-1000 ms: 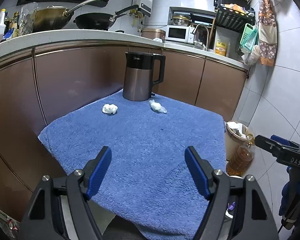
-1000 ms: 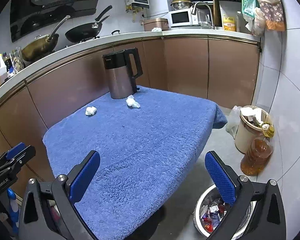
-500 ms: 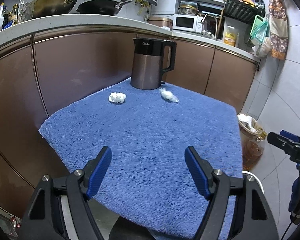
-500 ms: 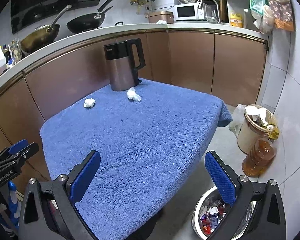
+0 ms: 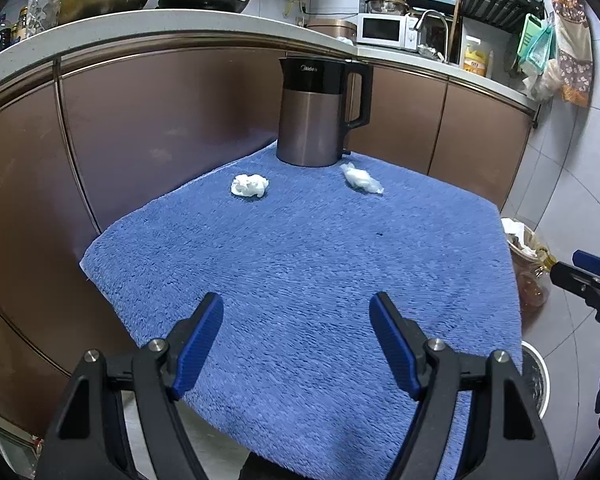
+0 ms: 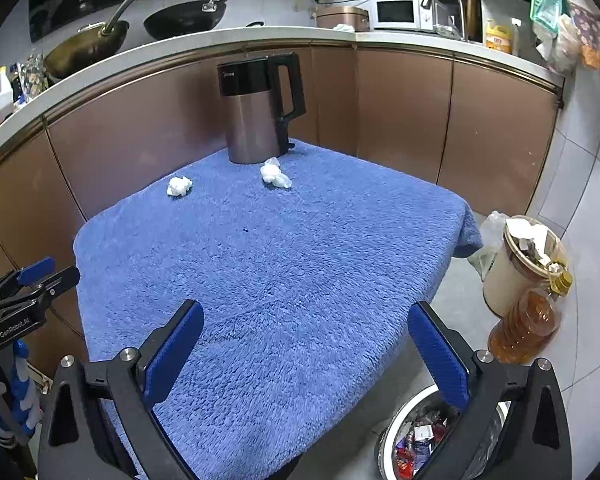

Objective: Collect trash
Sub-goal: 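Grasp a white tissue with the right tool while the left grasps the other tissue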

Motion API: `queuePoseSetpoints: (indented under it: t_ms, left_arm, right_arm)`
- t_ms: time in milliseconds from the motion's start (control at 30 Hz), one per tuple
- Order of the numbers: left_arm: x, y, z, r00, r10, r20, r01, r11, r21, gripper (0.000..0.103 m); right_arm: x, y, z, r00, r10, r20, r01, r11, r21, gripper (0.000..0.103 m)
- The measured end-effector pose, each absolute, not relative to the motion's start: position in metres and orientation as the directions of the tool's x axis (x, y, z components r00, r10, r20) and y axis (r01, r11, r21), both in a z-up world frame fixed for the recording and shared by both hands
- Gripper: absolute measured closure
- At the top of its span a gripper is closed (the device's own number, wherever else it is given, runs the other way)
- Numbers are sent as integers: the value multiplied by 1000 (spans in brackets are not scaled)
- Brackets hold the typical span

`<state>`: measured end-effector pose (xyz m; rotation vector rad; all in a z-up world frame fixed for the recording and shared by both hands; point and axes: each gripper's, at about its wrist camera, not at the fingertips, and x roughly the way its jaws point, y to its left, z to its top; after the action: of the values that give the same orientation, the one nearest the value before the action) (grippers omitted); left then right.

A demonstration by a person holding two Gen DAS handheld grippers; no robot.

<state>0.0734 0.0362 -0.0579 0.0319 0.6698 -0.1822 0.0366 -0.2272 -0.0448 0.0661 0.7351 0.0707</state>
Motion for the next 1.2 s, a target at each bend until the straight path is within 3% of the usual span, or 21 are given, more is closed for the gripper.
queuePoseSetpoints:
  t_ms: [600, 900, 1200]
  left_arm:
    - [145, 38, -83, 746, -100, -658, 165, 986, 37, 29]
    - [226, 64, -84, 744, -50, -667, 104, 994, 42, 29]
    - [317, 58, -98, 728, -74, -681, 103, 995, 1, 29]
  right_arm:
    - [107, -213, -61, 706, 130, -696, -111, 991, 72, 13]
    - [172, -197, -55, 712, 170, -681, -176, 983, 62, 14]
    - [265, -194, -70, 698, 229, -678, -202, 972, 121, 16]
